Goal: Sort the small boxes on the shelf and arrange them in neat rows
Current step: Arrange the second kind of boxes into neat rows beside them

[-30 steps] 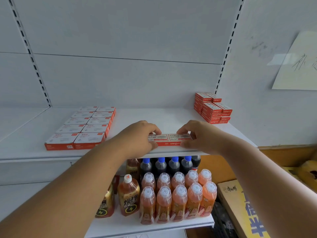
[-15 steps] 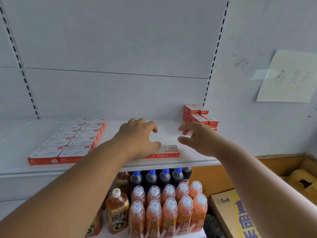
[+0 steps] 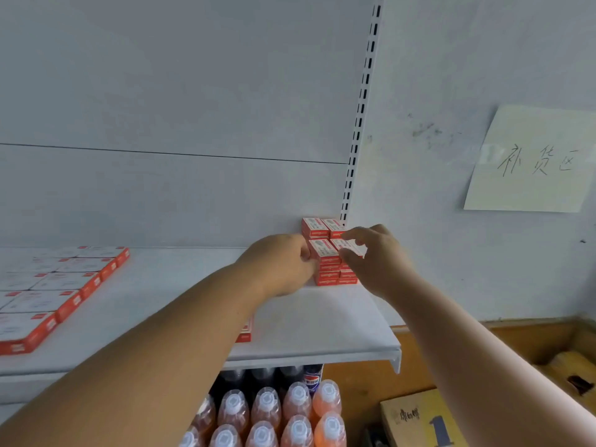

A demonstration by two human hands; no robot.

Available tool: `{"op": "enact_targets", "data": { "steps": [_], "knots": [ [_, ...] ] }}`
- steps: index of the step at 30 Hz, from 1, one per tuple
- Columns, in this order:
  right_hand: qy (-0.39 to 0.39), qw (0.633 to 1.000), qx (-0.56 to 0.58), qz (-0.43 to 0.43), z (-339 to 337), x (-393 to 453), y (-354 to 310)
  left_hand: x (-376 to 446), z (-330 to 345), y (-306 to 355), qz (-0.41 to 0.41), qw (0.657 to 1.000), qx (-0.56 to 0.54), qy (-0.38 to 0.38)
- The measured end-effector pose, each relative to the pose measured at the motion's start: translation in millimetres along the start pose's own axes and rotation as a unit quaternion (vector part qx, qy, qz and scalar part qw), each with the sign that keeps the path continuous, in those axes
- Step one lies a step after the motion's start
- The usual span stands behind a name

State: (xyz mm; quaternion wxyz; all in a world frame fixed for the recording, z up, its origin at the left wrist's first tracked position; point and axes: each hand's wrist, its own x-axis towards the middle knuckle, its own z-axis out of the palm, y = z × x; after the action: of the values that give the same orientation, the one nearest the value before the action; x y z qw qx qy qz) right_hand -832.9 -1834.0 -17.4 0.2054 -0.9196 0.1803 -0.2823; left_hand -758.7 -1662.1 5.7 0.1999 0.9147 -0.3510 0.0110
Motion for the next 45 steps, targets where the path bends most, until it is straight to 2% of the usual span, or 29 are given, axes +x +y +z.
{"op": "enact_targets", "data": {
  "steps": [3, 5, 9, 14, 17, 19, 21, 22, 24, 26, 28, 30, 32, 36, 39, 43, 45],
  "knots": [
    [-0.065, 0.997, -0.011, 0.045, 3.1, 10.4, 12.4, 27.2, 8.9, 21.5, -0.065, 0.998, 0.018, 0.019],
    [-0.103, 0.992, 0.011, 0.071, 5.0, 14.6, 16.7, 41.0, 14.3, 29.0, -0.117, 0.993, 0.021, -0.006],
    [-0.126, 0.978, 0.111, 0.12, -0.3, 19.4, 23.8, 53.7, 24.8, 28.8, -0.17, 0.985, -0.014, -0.038],
    [-0.119, 0.935, 0.284, 0.175, -5.9, 23.0, 33.5, 50.2, 24.0, 23.5, -0.213, 0.971, -0.104, 0.014],
    [-0.102, 0.876, 0.432, 0.188, -10.3, 21.5, 36.0, 42.3, 21.2, 24.5, -0.195, 0.948, -0.242, 0.072],
    [-0.113, 0.812, 0.54, 0.19, -14.6, 20.1, 34.0, 34.5, 19.5, 27.1, -0.183, 0.901, -0.38, 0.108],
    [-0.134, 0.738, 0.634, 0.188, -18.3, 19.1, 29.3, 28.1, 17.3, 26.1, -0.168, 0.859, -0.463, 0.142],
    [-0.142, 0.713, 0.661, 0.185, -19.3, 19.0, 26.6, 24.3, 15.9, 24.8, -0.16, 0.841, -0.494, 0.154],
    [-0.152, 0.694, 0.682, 0.172, -20.0, 17.9, 18.0, 14.7, 12.1, 21.4, -0.146, 0.809, -0.545, 0.165],
    [-0.148, 0.699, 0.683, 0.154, -18.6, 14.9, 5.3, 4.0, 8.2, 14.4, -0.136, 0.789, -0.575, 0.17],
    [-0.129, 0.713, 0.675, 0.138, -16.0, 12.5, -8.6, -6.3, 2.4, 2.1, -0.131, 0.788, -0.575, 0.177],
    [-0.107, 0.733, 0.66, 0.124, -12.3, 9.6, -22.1, -17.1, -5.4, -15.2, -0.13, 0.809, -0.542, 0.186],
    [-0.088, 0.76, 0.635, 0.109, -6.9, 5.3, -36.7, -27.3, -13.3, -34.7, -0.124, 0.85, -0.477, 0.186],
    [-0.069, 0.832, 0.546, 0.075, 13.1, -6.4, -73.6, -43.0, -27.8, -67.9, -0.115, 0.91, -0.365, 0.16],
    [-0.049, 0.875, 0.478, 0.059, 29.1, -13.5, -97.0, -51.6, -38.9, -89.4, -0.115, 0.919, -0.345, 0.153],
    [-0.064, 0.871, 0.48, 0.082, 45.2, -26.4, -119.5, -60.5, -49.3, -117.2, -0.111, 0.932, -0.319, 0.131],
    [-0.058, 0.886, 0.448, 0.101, 55.3, -31.7, -124.7, -63.8, -51.1, -131.4, -0.113, 0.939, -0.305, 0.114]
  ]
}}
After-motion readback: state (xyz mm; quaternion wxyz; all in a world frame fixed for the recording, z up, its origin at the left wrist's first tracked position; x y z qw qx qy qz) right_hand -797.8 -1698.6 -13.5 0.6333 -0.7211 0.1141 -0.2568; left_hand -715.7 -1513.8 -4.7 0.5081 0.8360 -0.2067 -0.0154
